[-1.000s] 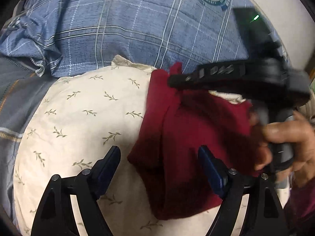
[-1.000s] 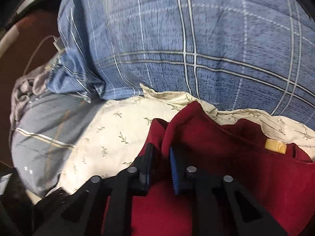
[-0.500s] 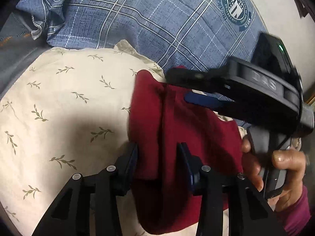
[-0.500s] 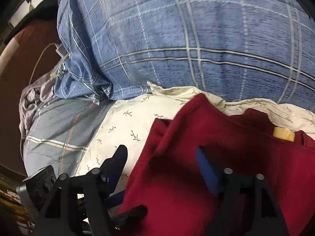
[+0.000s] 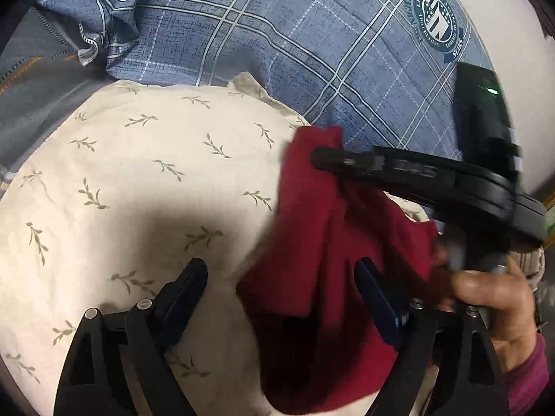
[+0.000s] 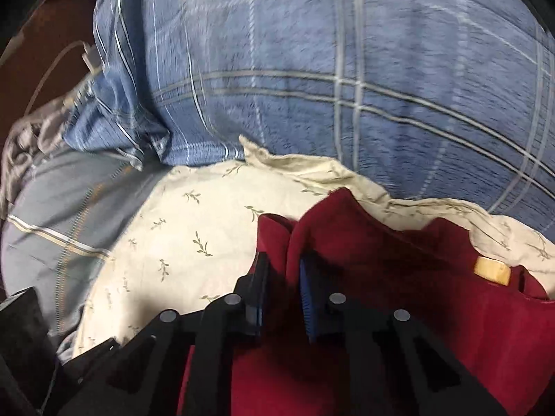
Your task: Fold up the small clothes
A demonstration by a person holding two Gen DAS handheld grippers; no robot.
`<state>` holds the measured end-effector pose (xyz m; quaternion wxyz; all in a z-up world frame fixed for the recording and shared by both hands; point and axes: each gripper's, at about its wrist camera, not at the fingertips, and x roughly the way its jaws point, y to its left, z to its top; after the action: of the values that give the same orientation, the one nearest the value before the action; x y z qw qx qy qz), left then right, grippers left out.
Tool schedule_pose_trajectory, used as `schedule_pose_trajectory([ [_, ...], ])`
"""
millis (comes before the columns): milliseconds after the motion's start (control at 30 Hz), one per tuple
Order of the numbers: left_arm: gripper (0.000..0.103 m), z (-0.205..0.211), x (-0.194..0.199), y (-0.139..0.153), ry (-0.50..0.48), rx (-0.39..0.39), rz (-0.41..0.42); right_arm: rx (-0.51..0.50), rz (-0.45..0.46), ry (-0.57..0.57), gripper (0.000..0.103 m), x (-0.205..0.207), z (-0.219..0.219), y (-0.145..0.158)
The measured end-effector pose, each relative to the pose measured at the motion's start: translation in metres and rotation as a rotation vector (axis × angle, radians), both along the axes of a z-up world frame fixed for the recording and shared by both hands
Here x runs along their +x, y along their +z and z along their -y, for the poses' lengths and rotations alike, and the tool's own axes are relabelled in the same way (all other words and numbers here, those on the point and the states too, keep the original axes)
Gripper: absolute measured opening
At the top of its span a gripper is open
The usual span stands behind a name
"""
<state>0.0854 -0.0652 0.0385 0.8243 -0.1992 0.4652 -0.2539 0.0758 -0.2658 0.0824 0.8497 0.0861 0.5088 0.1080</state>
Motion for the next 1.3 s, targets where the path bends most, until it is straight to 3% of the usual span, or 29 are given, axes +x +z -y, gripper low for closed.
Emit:
schedule_pose_trajectory([
  [100,0.082,0.014,-0.002,-0.003,-0.022,0.016,0.044,0.005,0.006,0.010,0.015,-0.002,0.004,0.004],
  [167,0.049,0.023,-0.005,-0.006,-0.073,0.023,0.032,0.010,-0.006,0.007,0.015,-0.002,0.005,0.002],
  [267,0.042,0.023,-0.008,-0.006,-0.083,0.013,0.030,0.059,-0.033,-0.010,0.022,-0.002,0.008,0.000],
  [300,0.042,0.024,-0.007,-0.005,-0.083,0.015,0.029,0.095,-0.053,-0.024,0.028,-0.002,0.011,0.000],
  [333,0.042,0.025,-0.008,-0.004,-0.081,0.020,0.034,0.110,-0.066,-0.033,0.046,-0.004,0.014,0.000],
  [400,0.040,0.028,-0.010,-0.003,-0.080,0.037,0.049,0.122,-0.081,-0.041,0.063,-0.005,0.016,0.002],
  [467,0.039,0.029,-0.013,0.000,-0.082,0.048,0.063,0.121,-0.084,-0.032,0.063,-0.007,0.014,0.004],
  [667,0.038,0.026,-0.020,0.009,-0.086,0.054,0.090,0.105,-0.114,-0.035,0.078,0.001,0.001,0.005],
  [933,0.036,0.025,-0.033,0.019,-0.107,0.069,0.133,0.036,-0.211,0.015,0.087,0.033,-0.025,-0.018],
  [1067,0.036,0.027,-0.033,0.018,-0.116,0.074,0.135,-0.091,-0.164,0.074,0.083,0.029,-0.040,-0.022],
  [1100,0.036,0.027,-0.034,0.018,-0.119,0.074,0.136,-0.111,-0.144,0.079,0.075,0.026,-0.040,-0.022],
  [1200,0.038,0.028,-0.035,0.020,-0.135,0.081,0.139,-0.163,-0.087,0.078,0.038,0.013,-0.033,-0.021],
  [1233,0.042,0.028,-0.036,0.022,-0.133,0.090,0.145,-0.131,-0.077,0.073,0.029,0.010,-0.027,-0.019],
  [1300,0.057,0.027,-0.038,0.024,-0.135,0.097,0.159,-0.073,-0.057,0.051,0.022,0.004,-0.012,-0.011],
])
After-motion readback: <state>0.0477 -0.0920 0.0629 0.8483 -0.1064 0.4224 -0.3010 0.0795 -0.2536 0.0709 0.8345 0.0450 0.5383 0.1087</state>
